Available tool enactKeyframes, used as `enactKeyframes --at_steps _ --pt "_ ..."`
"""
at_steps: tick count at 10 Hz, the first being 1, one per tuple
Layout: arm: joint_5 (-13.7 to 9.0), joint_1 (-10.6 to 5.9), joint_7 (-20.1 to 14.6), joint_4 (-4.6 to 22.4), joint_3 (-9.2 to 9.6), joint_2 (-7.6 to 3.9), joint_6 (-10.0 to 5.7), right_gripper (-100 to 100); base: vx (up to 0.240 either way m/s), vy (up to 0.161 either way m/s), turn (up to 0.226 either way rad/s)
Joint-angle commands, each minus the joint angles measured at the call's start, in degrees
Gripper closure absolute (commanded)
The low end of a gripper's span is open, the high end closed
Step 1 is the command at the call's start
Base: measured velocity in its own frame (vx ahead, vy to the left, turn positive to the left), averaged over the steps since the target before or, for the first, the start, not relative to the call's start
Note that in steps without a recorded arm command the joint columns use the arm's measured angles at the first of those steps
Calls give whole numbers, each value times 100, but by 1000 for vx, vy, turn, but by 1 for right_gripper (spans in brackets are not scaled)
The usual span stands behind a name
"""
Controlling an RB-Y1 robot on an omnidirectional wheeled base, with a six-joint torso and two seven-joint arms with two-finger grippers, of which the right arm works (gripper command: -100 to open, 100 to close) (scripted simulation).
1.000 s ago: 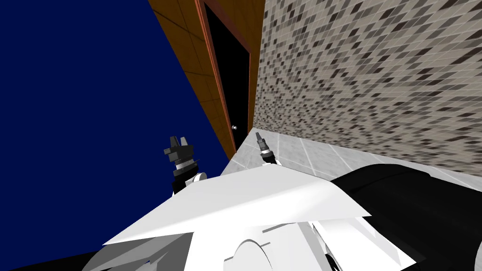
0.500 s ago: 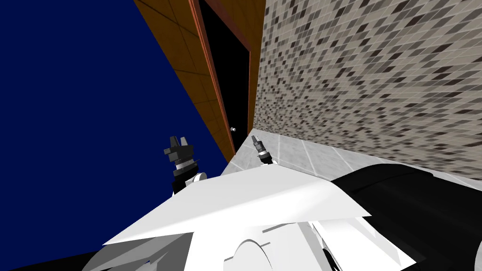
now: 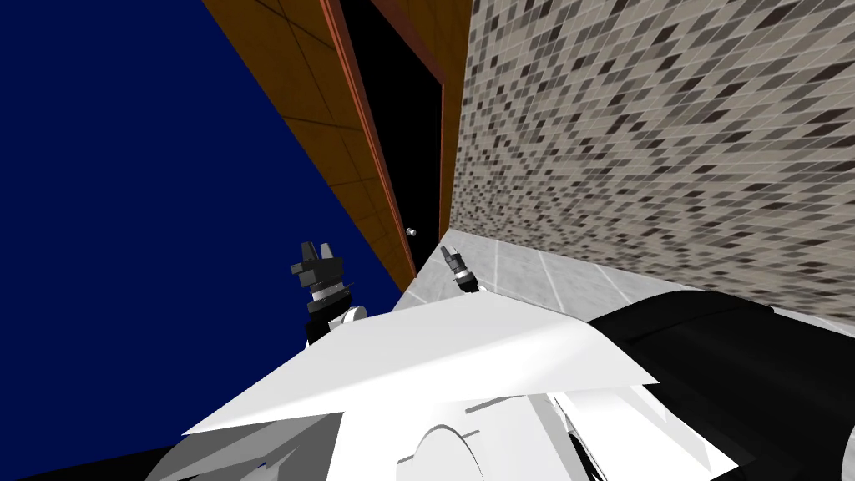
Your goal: Pull the door open
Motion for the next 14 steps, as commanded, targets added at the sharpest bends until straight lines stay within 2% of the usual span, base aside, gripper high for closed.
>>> enactKeyframes --at_steps 1,4,5,14 --pt "80 -38 148 171 41 -12 -48 -100 74 -74 20" --pt "235 -150 419 513 123 -6 -106 -100 94 -76 22" --pt "339 -225 600 740 177 -2 -145 -100 126 -106 33" --pt "802 -559 1404 1756 418 69 -317 -100 103 -70 26"
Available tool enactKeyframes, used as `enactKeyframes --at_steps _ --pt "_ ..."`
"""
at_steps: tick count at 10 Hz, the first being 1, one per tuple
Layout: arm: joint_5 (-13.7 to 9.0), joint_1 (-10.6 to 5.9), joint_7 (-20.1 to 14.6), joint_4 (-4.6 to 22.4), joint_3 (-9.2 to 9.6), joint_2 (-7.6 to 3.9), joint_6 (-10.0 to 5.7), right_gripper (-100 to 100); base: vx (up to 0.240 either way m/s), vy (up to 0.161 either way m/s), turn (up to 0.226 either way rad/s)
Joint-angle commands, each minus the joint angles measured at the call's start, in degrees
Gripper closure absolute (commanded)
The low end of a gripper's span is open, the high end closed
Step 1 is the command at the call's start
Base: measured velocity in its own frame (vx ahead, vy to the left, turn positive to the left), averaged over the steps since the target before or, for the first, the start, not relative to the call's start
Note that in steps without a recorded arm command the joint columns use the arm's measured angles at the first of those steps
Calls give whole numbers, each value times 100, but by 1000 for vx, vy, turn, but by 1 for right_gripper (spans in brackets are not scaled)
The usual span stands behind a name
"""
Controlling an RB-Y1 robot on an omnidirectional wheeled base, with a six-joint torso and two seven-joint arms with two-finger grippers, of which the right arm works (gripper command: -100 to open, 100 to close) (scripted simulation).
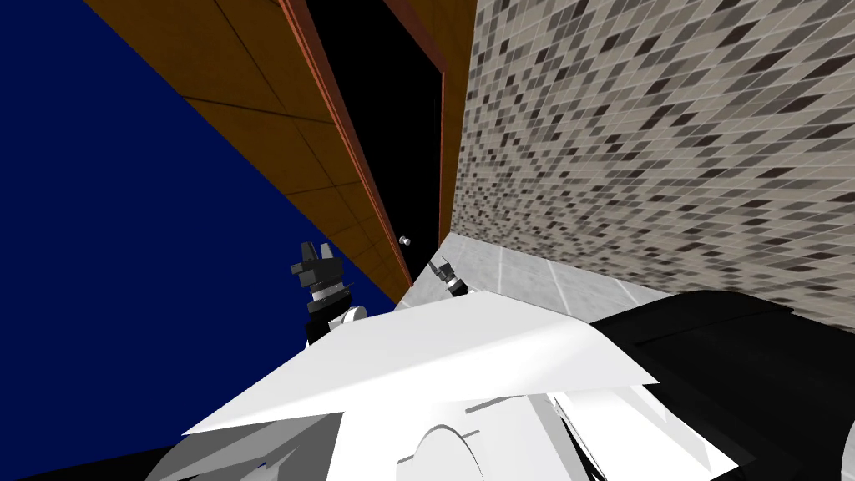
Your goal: Pull the door open
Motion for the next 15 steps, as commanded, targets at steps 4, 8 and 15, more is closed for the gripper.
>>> enactKeyframes --at_steps 4,8,15 --pt "233 -188 424 540 118 68 -95 -100 100 -51 26" --pt "471 -359 835 1060 241 150 -182 -100 116 -60 34" --pt "881 -652 1542 1956 453 362 -330 -100 128 -47 39"
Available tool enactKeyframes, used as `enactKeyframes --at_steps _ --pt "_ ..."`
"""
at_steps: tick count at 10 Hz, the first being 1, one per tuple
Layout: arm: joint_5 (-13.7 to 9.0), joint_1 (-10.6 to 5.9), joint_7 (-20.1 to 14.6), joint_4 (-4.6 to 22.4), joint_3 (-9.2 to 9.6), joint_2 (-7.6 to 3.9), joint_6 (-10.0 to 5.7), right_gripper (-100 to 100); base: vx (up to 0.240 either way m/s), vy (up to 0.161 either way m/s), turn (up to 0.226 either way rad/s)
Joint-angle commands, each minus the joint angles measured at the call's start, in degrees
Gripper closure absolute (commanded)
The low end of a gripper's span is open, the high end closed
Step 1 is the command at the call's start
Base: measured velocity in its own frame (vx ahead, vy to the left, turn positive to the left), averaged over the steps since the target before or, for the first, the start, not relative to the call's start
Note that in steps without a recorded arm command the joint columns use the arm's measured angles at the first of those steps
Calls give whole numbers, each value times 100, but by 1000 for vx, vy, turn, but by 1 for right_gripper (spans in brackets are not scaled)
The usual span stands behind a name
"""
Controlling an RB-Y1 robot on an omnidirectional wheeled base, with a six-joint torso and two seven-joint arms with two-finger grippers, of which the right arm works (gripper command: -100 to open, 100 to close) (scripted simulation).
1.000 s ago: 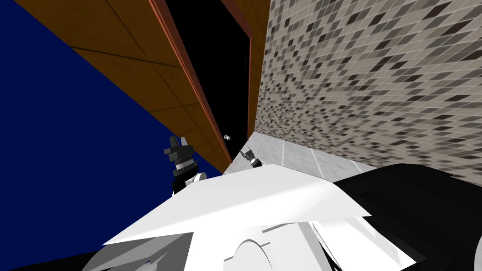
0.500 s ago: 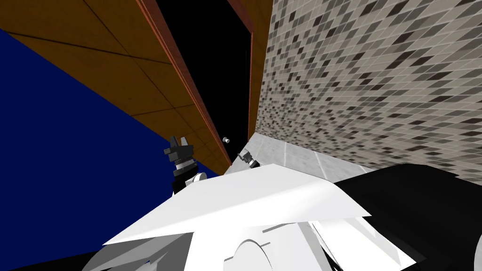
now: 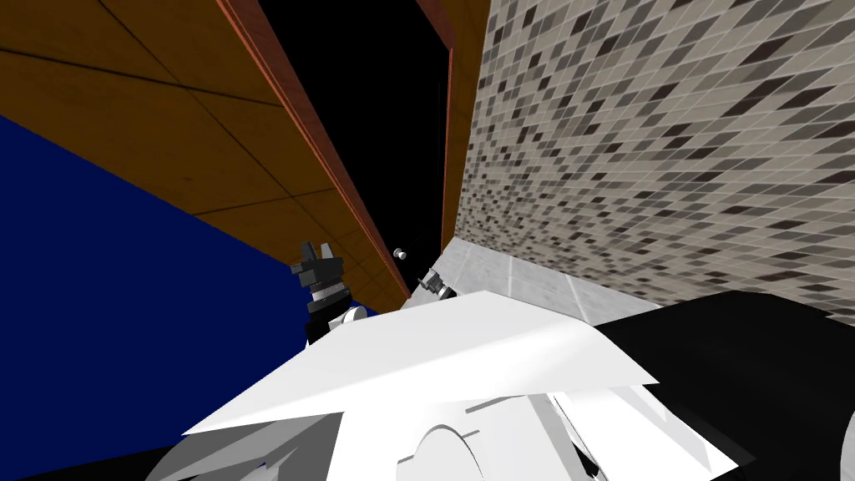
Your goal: Pull the door open
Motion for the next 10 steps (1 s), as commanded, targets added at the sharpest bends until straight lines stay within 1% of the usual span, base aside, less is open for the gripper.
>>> enactKeyframes --at_steps 1,2,3,5,8,9,10 --pt "125 -31 210 190 78 63 -33 -100 161 -14 61" --pt "156 -53 264 259 94 86 -44 -100 157 -9 26" --pt "245 -116 417 453 140 156 -76 -100 214 -31 54" --pt "304 -158 519 582 171 203 -97 -100 150 -44 31" --pt "430 -248 734 854 235 324 -141 -100 123 -28 31" --pt "493 -292 842 991 268 398 -164 -100 172 -44 53" --pt "455 -271 759 903 250 348 -146 -100 79 -19 15"
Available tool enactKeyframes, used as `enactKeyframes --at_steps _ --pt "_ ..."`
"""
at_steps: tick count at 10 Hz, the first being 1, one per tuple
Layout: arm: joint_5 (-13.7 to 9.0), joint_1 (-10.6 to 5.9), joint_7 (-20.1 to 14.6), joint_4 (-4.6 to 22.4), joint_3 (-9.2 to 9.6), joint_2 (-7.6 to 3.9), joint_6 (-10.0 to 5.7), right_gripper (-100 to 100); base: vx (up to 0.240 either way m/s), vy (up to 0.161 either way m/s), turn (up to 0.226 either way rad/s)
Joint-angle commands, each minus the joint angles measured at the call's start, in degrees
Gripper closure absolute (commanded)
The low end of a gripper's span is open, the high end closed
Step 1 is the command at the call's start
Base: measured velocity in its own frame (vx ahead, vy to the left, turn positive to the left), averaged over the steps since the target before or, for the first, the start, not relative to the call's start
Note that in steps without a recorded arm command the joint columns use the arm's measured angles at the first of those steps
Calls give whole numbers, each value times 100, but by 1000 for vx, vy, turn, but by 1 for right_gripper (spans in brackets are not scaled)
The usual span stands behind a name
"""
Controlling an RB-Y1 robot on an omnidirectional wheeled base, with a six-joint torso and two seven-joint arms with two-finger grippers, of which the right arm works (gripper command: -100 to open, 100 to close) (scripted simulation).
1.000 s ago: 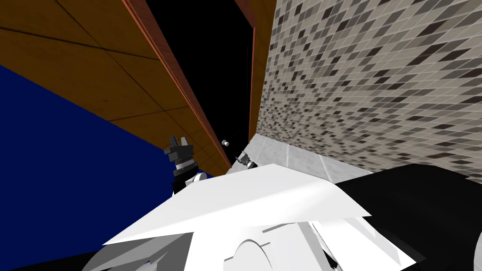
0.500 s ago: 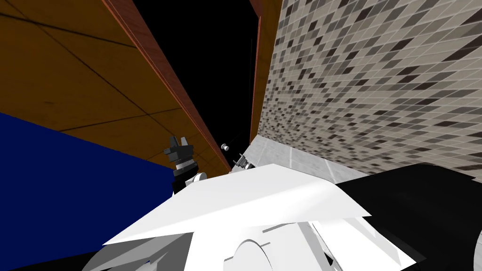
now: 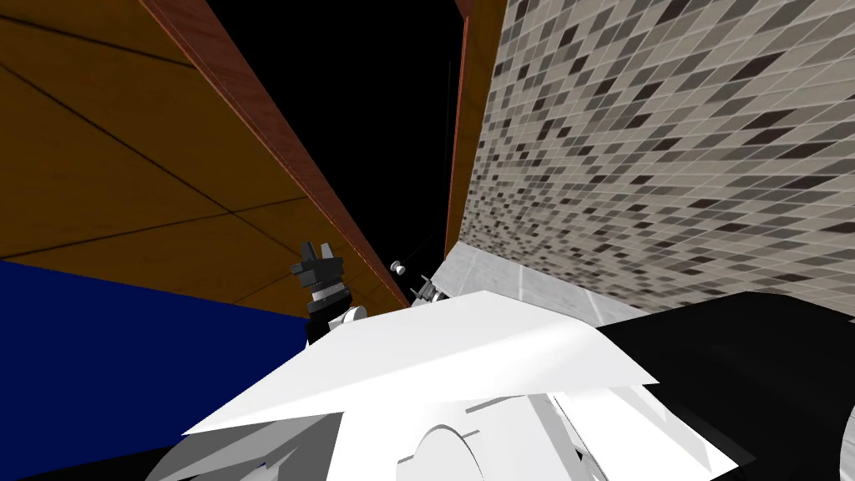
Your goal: Pull the door open
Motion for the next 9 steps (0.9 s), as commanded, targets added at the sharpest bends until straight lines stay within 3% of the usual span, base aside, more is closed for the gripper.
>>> enactKeyframes --at_steps 1,4,6,7,9 --pt "-114 -65 51 92 -111 -82 -16 -100 -65 -29 251" --pt "-374 -212 166 302 -364 -238 -53 -100 -177 -44 266" --pt "-621 -352 276 503 -604 -361 -88 -100 -225 -26 370" --pt "-621 -352 276 503 -604 -361 -88 -100 -129 -14 75" --pt "-834 -473 371 675 -811 -453 -118 -100 -100 -6 212"
